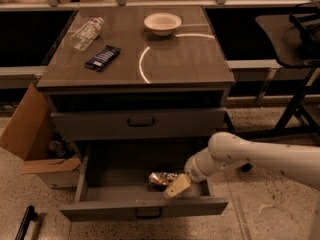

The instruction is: Place orange can into middle drawer

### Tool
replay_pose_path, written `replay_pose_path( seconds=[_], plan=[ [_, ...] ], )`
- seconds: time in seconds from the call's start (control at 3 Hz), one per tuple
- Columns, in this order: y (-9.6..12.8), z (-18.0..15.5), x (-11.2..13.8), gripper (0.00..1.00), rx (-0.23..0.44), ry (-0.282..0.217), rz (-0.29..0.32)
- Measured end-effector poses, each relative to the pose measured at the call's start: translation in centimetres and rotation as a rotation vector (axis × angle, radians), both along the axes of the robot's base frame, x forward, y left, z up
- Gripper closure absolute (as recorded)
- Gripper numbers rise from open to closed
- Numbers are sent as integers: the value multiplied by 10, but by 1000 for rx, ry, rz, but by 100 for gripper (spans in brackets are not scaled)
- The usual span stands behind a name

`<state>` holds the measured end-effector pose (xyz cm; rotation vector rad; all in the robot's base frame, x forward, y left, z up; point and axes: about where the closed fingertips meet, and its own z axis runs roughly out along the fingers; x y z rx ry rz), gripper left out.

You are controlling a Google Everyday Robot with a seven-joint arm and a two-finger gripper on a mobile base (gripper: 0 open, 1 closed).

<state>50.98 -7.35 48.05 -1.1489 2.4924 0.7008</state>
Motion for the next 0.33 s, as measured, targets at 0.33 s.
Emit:
replay_pose_path(
  seconds=[0.33],
  plan=[
    [-28,18,-13,0,82,-92,-55]
  ],
)
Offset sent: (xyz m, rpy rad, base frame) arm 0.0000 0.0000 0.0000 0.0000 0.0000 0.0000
